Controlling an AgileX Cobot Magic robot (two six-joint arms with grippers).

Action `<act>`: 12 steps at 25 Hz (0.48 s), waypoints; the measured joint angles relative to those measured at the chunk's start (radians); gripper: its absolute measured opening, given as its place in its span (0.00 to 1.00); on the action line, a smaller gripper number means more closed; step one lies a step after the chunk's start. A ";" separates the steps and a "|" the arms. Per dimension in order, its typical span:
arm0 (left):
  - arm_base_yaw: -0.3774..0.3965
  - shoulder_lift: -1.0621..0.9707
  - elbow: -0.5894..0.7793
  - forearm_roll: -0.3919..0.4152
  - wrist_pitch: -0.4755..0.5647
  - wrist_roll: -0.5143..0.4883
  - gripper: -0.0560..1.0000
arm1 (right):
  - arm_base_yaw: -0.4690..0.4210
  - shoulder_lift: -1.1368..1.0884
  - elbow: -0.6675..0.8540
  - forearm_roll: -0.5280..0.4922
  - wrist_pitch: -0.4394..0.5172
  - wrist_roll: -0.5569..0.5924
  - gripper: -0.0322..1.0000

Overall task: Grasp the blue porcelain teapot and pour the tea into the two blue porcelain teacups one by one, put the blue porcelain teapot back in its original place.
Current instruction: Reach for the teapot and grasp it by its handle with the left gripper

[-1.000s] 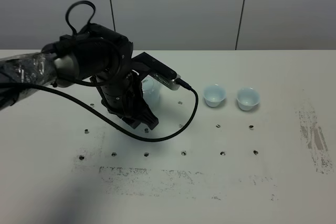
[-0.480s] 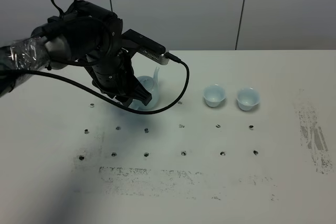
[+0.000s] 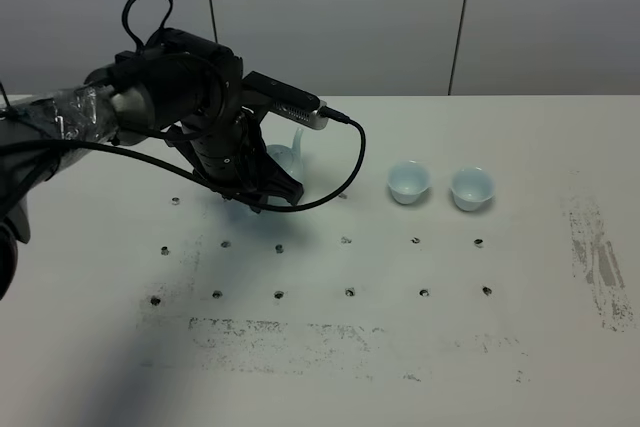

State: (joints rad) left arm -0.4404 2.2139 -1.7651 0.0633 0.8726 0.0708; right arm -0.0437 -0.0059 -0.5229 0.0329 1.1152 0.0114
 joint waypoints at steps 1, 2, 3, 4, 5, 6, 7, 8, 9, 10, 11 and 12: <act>0.000 0.006 0.000 -0.001 -0.002 -0.004 0.47 | 0.000 0.000 0.000 0.000 0.000 0.000 0.26; 0.000 0.012 0.000 -0.001 -0.004 -0.006 0.47 | 0.000 0.000 0.000 0.000 0.000 0.000 0.26; 0.000 0.017 0.000 -0.001 -0.008 -0.006 0.47 | 0.000 0.000 0.000 0.000 0.000 0.000 0.26; 0.000 0.020 0.000 -0.001 -0.015 -0.006 0.47 | 0.000 0.000 0.000 0.000 0.000 0.000 0.26; 0.000 0.024 0.000 -0.001 -0.024 -0.008 0.47 | 0.000 0.000 0.000 0.000 0.000 0.000 0.26; 0.000 0.026 0.000 -0.001 -0.030 -0.009 0.47 | 0.000 0.000 0.000 0.000 0.000 0.000 0.26; 0.000 0.027 0.000 -0.001 -0.038 -0.010 0.47 | 0.000 0.000 0.000 0.000 0.000 0.000 0.26; 0.000 0.028 0.000 -0.001 -0.046 -0.010 0.47 | 0.000 0.000 0.000 0.000 0.000 0.000 0.26; 0.000 0.029 0.000 -0.001 -0.049 -0.010 0.47 | 0.000 0.000 0.000 0.000 0.000 0.000 0.26; 0.000 0.029 0.000 -0.001 -0.050 -0.010 0.47 | 0.000 0.000 0.000 0.000 0.000 0.000 0.26; 0.000 0.029 0.000 -0.001 -0.052 -0.010 0.47 | 0.000 0.000 0.000 0.000 0.000 0.000 0.26; 0.000 0.029 0.000 -0.001 -0.054 -0.010 0.47 | 0.000 0.000 0.000 0.000 0.000 0.000 0.26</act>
State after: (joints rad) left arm -0.4404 2.2427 -1.7651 0.0624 0.8184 0.0612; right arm -0.0437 -0.0059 -0.5229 0.0329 1.1152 0.0114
